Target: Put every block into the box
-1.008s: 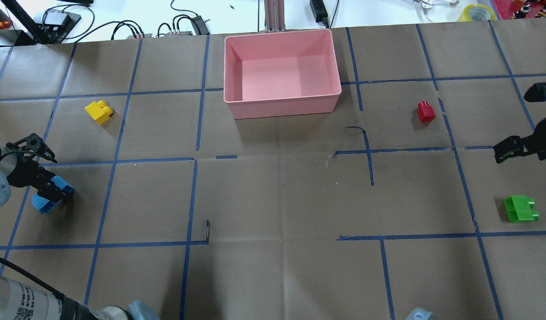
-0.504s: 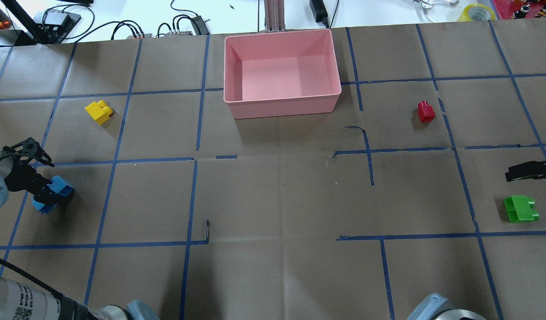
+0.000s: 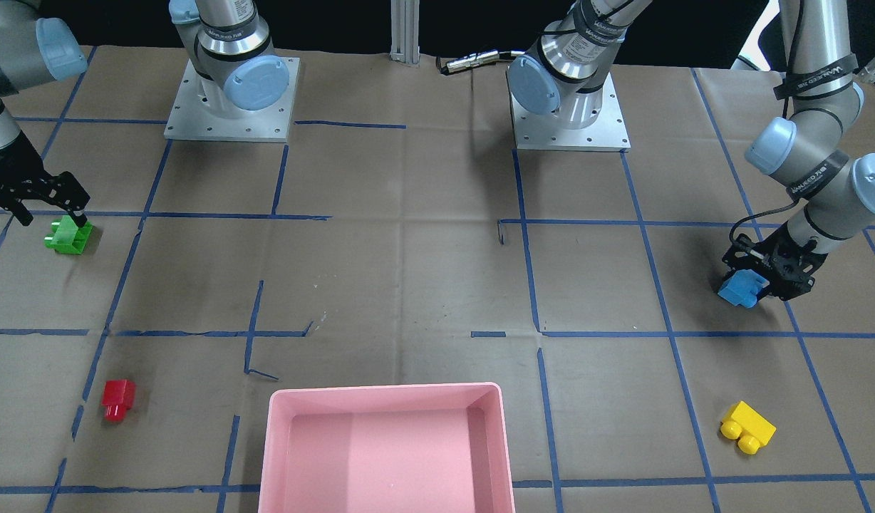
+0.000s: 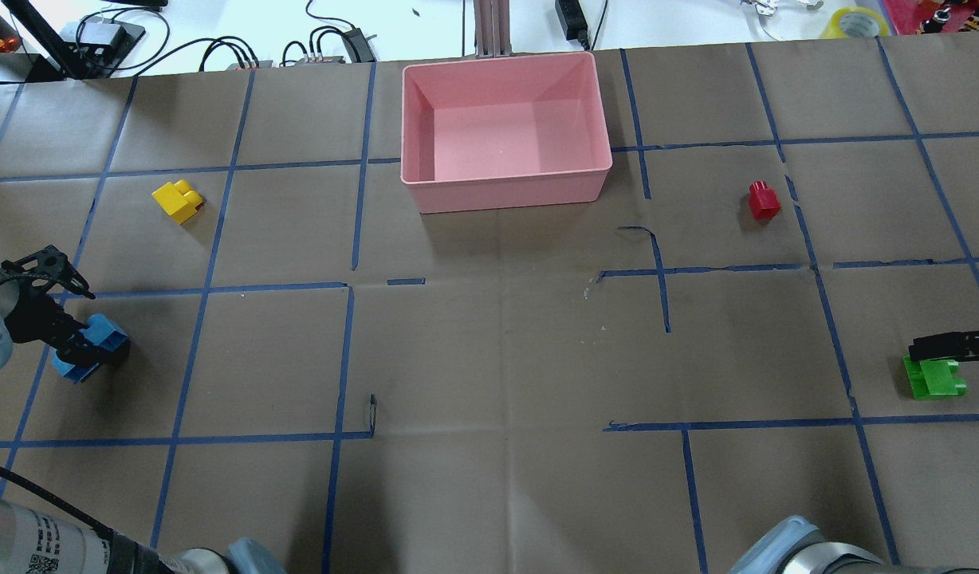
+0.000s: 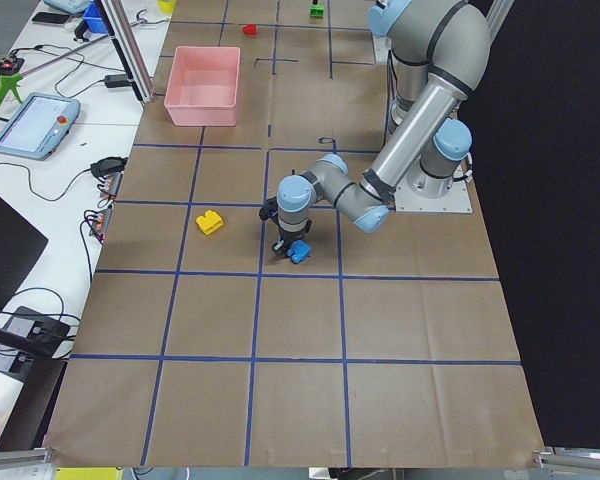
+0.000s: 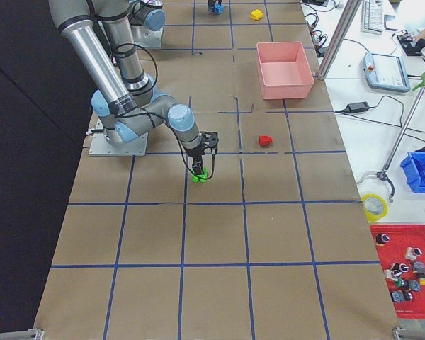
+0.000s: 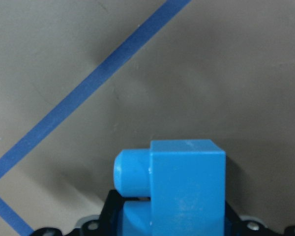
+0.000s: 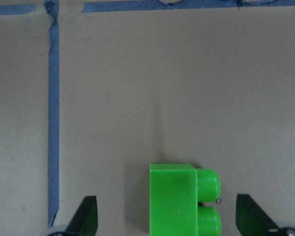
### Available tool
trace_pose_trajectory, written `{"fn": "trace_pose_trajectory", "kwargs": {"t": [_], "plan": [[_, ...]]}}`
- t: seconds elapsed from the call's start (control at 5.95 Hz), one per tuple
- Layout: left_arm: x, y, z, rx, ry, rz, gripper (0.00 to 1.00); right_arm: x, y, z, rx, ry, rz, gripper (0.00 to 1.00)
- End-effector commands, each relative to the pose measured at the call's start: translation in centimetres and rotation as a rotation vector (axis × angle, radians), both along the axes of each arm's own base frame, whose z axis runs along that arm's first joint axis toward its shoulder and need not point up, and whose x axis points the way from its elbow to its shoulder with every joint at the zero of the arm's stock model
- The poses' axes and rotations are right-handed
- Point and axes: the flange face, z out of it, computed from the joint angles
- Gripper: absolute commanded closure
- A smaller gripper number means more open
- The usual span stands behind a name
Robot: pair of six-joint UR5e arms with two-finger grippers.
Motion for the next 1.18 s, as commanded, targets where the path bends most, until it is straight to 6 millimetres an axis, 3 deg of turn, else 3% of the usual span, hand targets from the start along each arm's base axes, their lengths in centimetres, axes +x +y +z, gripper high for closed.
{"fn": "trace_pose_trajectory", "kwargs": {"t": [0.0,0.34,0.5,0.67,0.84,1.01], "plan": [[0.2,-0.4,0.9,-0.015,-0.018,0.006,0.83,-0.8,-0.3,-2.2,-0.013,0.02,-0.004,0.01],[0.4,-1.9,7.2,-0.078,-0.082,0.037,0.92,-1.2,-0.5,-3.7,0.003,0.015,-0.004,0.01],[-1.2,-4.3,12.2,-0.094,-0.085,0.069,0.92,-1.2,-0.4,-3.9,0.014,0.019,0.001,0.01],[-4.4,-8.0,17.1,-0.09,-0.067,0.093,0.94,-1.3,-0.2,-4.2,0.037,0.027,-0.001,0.01],[-8.5,-11.9,20.8,-0.071,-0.039,0.154,0.94,-1.3,0.3,-4.7,0.055,0.021,-0.011,0.01],[-13.0,-14.9,22.9,-0.076,-0.027,0.22,0.94,-1.3,0.7,-5.1,0.073,0.019,-0.016,0.01]]}}
